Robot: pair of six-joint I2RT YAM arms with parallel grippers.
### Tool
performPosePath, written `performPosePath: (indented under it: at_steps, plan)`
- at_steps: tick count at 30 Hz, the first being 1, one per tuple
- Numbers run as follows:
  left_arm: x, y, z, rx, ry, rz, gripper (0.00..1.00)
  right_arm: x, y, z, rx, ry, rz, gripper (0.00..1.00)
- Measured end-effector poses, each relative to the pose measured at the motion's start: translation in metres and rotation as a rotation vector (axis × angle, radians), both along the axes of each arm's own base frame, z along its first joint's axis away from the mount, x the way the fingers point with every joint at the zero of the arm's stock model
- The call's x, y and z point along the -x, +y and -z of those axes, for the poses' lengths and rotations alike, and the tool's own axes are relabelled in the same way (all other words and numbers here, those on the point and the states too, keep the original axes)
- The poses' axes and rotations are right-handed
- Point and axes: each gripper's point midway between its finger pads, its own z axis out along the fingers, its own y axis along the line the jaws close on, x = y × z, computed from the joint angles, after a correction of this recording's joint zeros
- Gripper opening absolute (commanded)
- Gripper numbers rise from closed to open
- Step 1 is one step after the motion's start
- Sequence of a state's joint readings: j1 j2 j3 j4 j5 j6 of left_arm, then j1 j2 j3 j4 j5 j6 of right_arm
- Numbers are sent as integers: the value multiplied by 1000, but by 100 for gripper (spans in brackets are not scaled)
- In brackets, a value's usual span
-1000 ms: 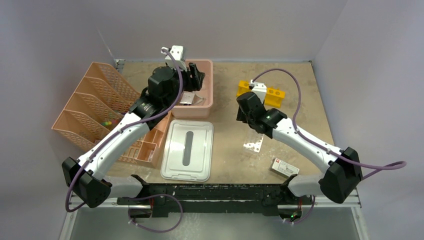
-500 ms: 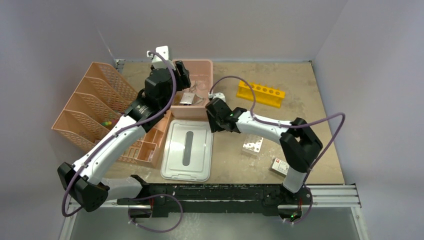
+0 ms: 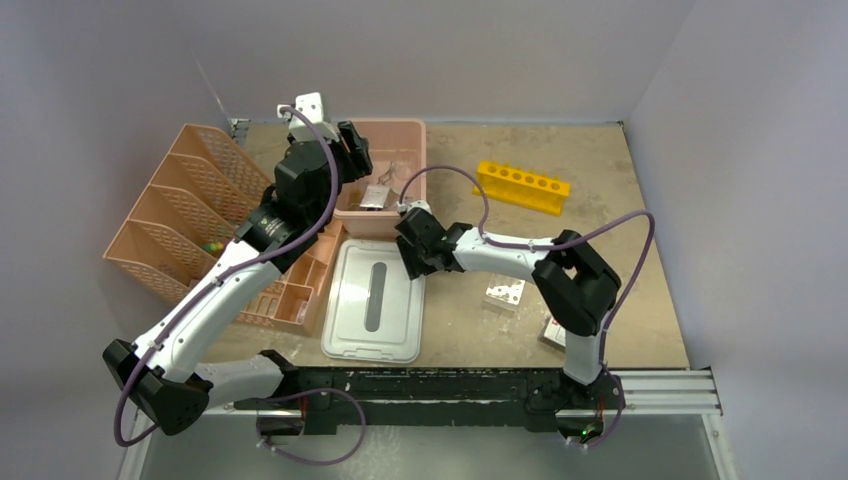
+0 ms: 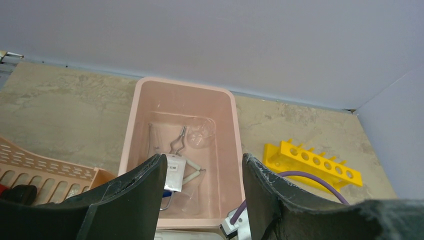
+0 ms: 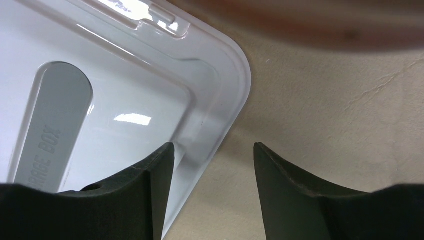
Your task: Organize the chemistry lab equipment
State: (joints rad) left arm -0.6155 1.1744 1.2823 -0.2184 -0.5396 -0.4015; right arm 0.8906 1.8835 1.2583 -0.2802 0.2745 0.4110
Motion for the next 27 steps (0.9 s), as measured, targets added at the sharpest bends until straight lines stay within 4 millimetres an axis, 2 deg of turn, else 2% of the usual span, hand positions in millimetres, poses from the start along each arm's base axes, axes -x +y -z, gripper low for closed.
performPosePath:
  at_steps: [4, 11, 19, 23, 27]
  plan:
    - [0, 0, 0, 0, 0, 1, 56, -1, -2, 0, 5, -6, 25, 52]
    - [-1, -2, 5, -5, 10, 7, 56, -3, -20, 3, 46, -35, 133, 44]
    - [-4, -5, 10, -8, 22, 12, 56, 8, -62, 3, 137, -44, 240, 31]
    - [-5, -8, 12, -9, 28, 18, 56, 2, -81, 4, 165, -43, 294, 24]
    - [-5, -9, 13, -9, 31, 24, 56, -6, -93, 6, 166, -40, 333, 23]
